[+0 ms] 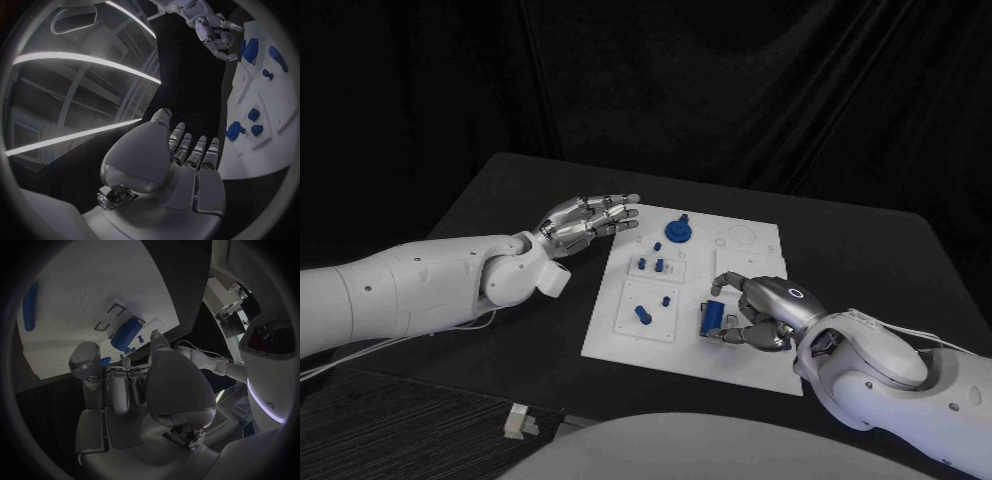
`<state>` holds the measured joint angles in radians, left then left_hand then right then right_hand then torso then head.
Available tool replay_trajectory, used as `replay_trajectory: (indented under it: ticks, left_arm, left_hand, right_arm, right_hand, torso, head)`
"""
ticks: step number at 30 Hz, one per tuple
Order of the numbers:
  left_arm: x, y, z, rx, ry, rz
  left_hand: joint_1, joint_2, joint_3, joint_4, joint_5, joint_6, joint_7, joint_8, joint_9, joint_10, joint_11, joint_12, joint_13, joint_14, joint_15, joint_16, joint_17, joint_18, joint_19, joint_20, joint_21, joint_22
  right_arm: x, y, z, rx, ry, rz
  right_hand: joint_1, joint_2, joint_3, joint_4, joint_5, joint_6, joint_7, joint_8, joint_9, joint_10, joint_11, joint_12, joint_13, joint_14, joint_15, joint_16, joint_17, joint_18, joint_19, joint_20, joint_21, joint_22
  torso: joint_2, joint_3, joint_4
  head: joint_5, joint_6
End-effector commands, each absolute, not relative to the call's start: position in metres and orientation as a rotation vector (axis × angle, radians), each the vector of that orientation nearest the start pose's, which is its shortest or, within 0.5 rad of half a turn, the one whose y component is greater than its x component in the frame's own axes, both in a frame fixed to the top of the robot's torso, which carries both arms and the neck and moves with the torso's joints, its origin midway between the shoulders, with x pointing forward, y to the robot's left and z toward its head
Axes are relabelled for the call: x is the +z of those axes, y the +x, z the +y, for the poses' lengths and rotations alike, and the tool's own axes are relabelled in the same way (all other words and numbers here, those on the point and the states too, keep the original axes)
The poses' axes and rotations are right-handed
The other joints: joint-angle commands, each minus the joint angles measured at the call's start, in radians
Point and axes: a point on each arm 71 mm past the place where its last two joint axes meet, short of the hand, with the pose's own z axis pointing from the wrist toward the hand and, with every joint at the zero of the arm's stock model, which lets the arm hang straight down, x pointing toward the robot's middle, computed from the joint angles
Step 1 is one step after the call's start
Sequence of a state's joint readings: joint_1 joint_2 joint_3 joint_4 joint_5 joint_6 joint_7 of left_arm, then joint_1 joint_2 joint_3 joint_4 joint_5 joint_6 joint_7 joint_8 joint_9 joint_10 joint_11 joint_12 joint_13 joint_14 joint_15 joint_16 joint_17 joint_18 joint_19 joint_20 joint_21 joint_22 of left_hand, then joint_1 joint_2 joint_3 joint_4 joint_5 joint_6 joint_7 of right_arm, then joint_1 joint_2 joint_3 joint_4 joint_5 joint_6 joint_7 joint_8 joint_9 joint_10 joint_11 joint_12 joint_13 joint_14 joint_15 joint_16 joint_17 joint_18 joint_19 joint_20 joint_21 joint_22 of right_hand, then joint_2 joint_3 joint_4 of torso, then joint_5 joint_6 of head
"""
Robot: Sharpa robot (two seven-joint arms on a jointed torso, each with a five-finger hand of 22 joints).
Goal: Assemble the parts on the task board
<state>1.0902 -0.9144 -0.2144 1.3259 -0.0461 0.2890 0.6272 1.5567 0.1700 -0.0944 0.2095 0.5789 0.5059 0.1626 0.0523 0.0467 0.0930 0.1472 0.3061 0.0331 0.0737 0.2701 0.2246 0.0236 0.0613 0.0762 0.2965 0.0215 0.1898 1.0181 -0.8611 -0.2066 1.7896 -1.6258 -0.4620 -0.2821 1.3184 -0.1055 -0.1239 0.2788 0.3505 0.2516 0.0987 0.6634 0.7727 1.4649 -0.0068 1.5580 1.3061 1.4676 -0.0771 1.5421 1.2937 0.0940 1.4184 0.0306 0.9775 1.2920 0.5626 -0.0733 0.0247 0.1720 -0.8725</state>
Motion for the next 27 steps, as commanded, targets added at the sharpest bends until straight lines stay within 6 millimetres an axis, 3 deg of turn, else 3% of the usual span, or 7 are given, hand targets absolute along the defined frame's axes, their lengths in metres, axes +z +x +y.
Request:
replay_trajectory:
  ticks: [1, 10, 12, 16, 21, 24, 27]
  left_arm:
    - [-0.279, 0.449, 0.281, -1.899, -1.076, 1.586]
    - [-0.28, 0.448, 0.281, -1.9, -1.077, 1.59]
    - [-0.28, 0.448, 0.281, -1.902, -1.078, 1.592]
    - [-0.28, 0.448, 0.28, -1.906, -1.078, 1.595]
    - [-0.28, 0.448, 0.28, -1.907, -1.079, 1.596]
    - [-0.281, 0.448, 0.28, -1.906, -1.08, 1.597]
    - [-0.281, 0.448, 0.28, -1.906, -1.08, 1.598]
  left_hand:
    - [0.007, -0.007, 0.055, -0.011, 0.016, 0.012, 0.012, 0.017, 0.007, -0.003, 0.01, 0.023, 0.01, 0.002, 0.007, 0.012, 0.013, 0.009, 0.005, -0.001, 0.007, -0.006]
    - [0.007, -0.007, 0.057, -0.012, 0.016, 0.011, 0.012, 0.017, 0.007, -0.003, 0.011, 0.023, 0.01, 0.002, 0.008, 0.012, 0.012, 0.009, 0.005, -0.001, 0.007, -0.006]
    - [0.007, -0.008, 0.057, -0.012, 0.016, 0.011, 0.012, 0.017, 0.007, -0.003, 0.011, 0.023, 0.01, 0.002, 0.008, 0.012, 0.013, 0.009, 0.005, -0.001, 0.007, -0.005]
    - [0.006, -0.009, 0.057, -0.012, 0.016, 0.012, 0.012, 0.017, 0.007, -0.003, 0.011, 0.023, 0.01, 0.002, 0.008, 0.012, 0.012, 0.009, 0.006, -0.001, 0.007, -0.004]
    - [0.006, -0.009, 0.057, -0.012, 0.015, 0.012, 0.012, 0.017, 0.007, -0.003, 0.011, 0.022, 0.01, 0.002, 0.008, 0.013, 0.013, 0.009, 0.006, -0.001, 0.007, -0.004]
    - [0.006, -0.009, 0.057, -0.012, 0.015, 0.012, 0.012, 0.017, 0.007, -0.003, 0.011, 0.022, 0.01, 0.002, 0.008, 0.013, 0.013, 0.009, 0.006, -0.001, 0.007, -0.004]
    - [0.006, -0.009, 0.057, -0.012, 0.015, 0.012, 0.012, 0.017, 0.007, -0.003, 0.011, 0.022, 0.01, 0.002, 0.008, 0.013, 0.013, 0.009, 0.006, -0.001, 0.007, -0.004]
  right_arm:
    - [-0.282, 0.36, -0.144, 0.701, -0.226, 1.81]
    - [-0.288, 0.361, -0.144, 0.662, -0.238, 1.825]
    - [-0.289, 0.361, -0.144, 0.658, -0.239, 1.825]
    - [-0.291, 0.362, -0.144, 0.645, -0.245, 1.832]
    - [-0.292, 0.363, -0.144, 0.635, -0.248, 1.836]
    - [-0.293, 0.363, -0.144, 0.636, -0.249, 1.833]
    - [-0.293, 0.364, -0.143, 0.636, -0.251, 1.834]
  right_hand:
    - [-0.004, -0.037, 0.004, 0.014, -0.014, -0.021, 0.003, 0.023, -0.016, 0.106, 0.008, 0.013, 0.265, 0.091, 0.012, 0.004, 0.229, 0.016, -0.006, 0.009, -0.024, 0.129]
    - [-0.018, -0.078, -0.005, 0.017, -0.025, -0.043, 0.01, 0.047, -0.047, 0.106, 0.015, 0.013, 0.265, 0.085, 0.018, -0.007, 0.207, 0.02, -0.016, 0.014, -0.054, 0.122]
    - [-0.038, -0.106, -0.025, 0.019, -0.049, -0.05, 0.012, 0.058, -0.064, 0.106, 0.018, 0.013, 0.265, 0.085, 0.02, -0.008, 0.206, 0.021, -0.017, 0.016, -0.06, 0.121]
    - [-0.052, -0.117, -0.034, 0.02, -0.075, -0.053, 0.014, 0.071, -0.079, 0.106, 0.019, 0.013, 0.265, 0.084, 0.021, -0.009, 0.203, 0.022, -0.019, 0.018, -0.066, 0.119]
    - [-0.058, -0.105, -0.026, 0.019, -0.082, -0.047, 0.014, 0.09, -0.088, 0.106, 0.02, 0.013, 0.265, 0.083, 0.022, -0.012, 0.199, 0.024, -0.021, 0.019, -0.077, 0.117]
    - [-0.061, -0.056, 0.006, 0.016, 0.003, -0.045, 0.014, 0.129, -0.105, 0.106, 0.02, 0.013, 0.265, 0.082, 0.023, -0.014, 0.196, 0.025, -0.023, 0.021, -0.086, 0.116]
    - [-0.068, -0.053, 0.008, 0.016, 0.017, -0.047, 0.013, 0.143, -0.111, 0.106, 0.02, 0.013, 0.265, 0.081, 0.023, -0.016, 0.192, 0.026, -0.025, 0.021, -0.094, 0.114]
  torso:
    - [0.0, -0.0001, 0.0006]
    - [0.0, -0.0003, 0.0008]
    - [0.0, -0.0002, 0.0007]
    - [0.0, -0.0003, 0.0006]
    - [0.0, -0.0002, 0.0007]
    - [0.0, -0.0003, 0.0009]
    - [0.0, -0.0003, 0.0006]
  head:
    - [-0.001, 0.0]
    - [-0.002, 0.0]
    - [-0.002, 0.0]
    - [0.0, 0.0]
    - [0.0, 0.0]
    - [0.002, 0.0]
    - [0.002, 0.0]
